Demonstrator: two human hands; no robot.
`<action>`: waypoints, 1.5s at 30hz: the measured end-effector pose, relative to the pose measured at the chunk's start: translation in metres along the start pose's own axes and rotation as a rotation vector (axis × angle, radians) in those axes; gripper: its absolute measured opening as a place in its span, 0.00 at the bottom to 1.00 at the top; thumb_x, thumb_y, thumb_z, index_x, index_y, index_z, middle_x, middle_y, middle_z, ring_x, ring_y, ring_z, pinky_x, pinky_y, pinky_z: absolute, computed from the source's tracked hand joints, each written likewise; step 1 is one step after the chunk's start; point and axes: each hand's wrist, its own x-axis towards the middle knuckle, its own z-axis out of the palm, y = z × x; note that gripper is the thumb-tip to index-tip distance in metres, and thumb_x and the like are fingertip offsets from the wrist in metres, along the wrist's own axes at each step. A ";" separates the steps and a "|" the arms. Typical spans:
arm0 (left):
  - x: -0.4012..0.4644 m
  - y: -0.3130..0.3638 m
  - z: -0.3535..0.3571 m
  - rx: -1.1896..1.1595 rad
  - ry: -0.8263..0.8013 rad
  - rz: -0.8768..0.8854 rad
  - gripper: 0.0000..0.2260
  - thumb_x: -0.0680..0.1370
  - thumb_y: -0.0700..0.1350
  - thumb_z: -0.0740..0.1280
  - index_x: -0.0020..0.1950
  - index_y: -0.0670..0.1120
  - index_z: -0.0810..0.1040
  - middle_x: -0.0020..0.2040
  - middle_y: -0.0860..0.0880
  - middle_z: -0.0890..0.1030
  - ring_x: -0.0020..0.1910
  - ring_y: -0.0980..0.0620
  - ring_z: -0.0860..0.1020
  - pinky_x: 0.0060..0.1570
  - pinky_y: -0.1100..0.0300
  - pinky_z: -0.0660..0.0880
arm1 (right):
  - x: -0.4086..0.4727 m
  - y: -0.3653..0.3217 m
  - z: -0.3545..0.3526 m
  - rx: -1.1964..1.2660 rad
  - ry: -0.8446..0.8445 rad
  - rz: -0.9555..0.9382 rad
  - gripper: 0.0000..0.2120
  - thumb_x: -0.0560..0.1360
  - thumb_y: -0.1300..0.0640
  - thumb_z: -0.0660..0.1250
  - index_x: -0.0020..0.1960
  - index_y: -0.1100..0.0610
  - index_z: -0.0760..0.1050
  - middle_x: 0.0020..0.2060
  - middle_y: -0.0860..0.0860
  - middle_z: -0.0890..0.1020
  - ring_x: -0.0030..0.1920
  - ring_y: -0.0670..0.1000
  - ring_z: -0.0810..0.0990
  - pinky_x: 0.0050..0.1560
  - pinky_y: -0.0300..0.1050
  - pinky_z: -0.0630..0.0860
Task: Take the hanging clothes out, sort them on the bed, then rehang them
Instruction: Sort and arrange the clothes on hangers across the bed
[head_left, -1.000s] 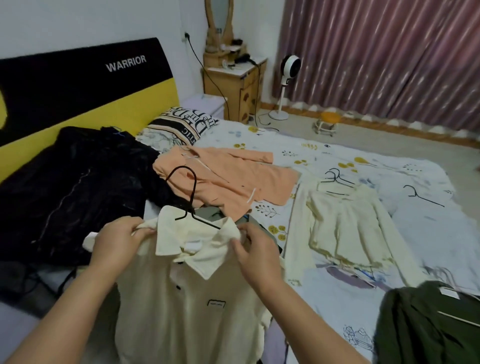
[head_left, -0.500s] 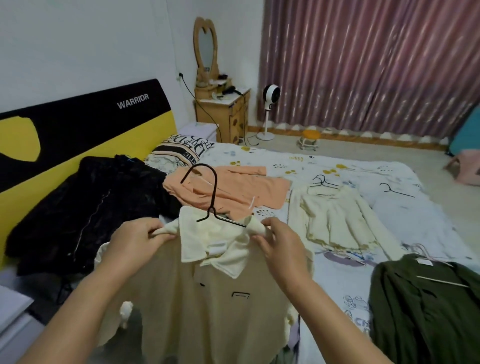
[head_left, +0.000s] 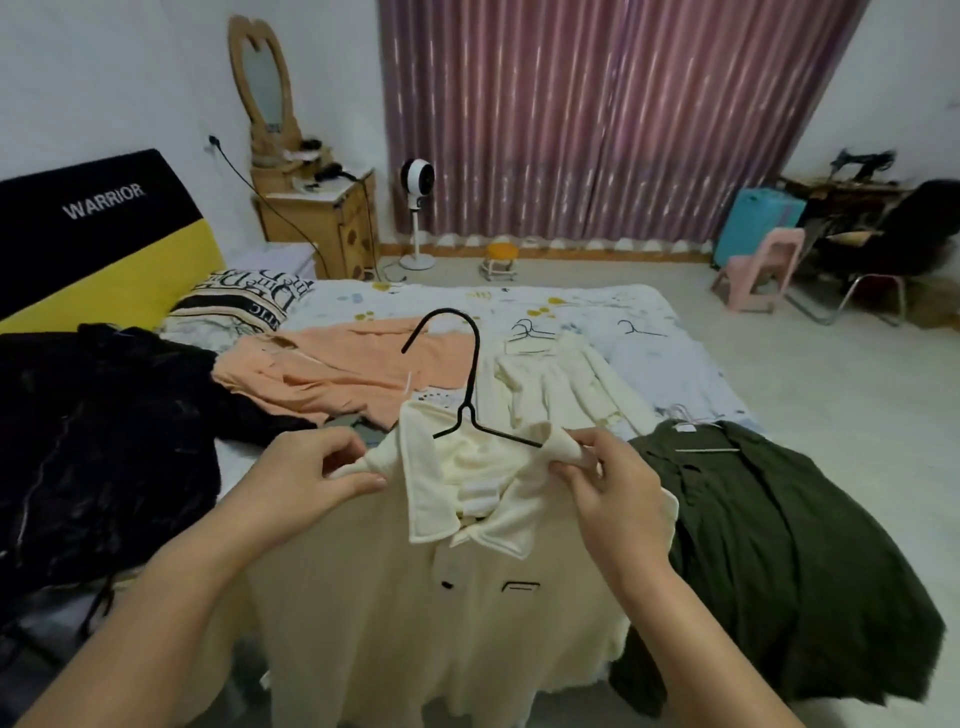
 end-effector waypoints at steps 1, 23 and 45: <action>0.002 0.007 0.006 -0.021 -0.011 0.016 0.08 0.70 0.47 0.73 0.34 0.49 0.76 0.31 0.51 0.76 0.32 0.57 0.72 0.32 0.65 0.64 | -0.001 0.004 -0.010 -0.007 0.018 0.007 0.09 0.72 0.61 0.69 0.52 0.55 0.78 0.43 0.43 0.78 0.50 0.50 0.78 0.53 0.49 0.72; 0.088 0.130 0.240 -0.191 -0.117 0.027 0.14 0.72 0.44 0.71 0.30 0.49 0.69 0.25 0.53 0.67 0.28 0.59 0.69 0.29 0.66 0.63 | 0.089 0.190 -0.156 -0.241 0.030 0.046 0.10 0.69 0.61 0.73 0.49 0.55 0.79 0.41 0.44 0.77 0.47 0.51 0.77 0.51 0.55 0.72; 0.389 -0.024 0.406 -0.264 -0.160 -0.201 0.13 0.76 0.42 0.67 0.34 0.52 0.68 0.30 0.52 0.73 0.34 0.51 0.71 0.34 0.67 0.64 | 0.325 0.367 0.087 -0.634 -0.212 0.257 0.18 0.65 0.66 0.71 0.54 0.64 0.78 0.45 0.62 0.80 0.47 0.65 0.77 0.45 0.55 0.74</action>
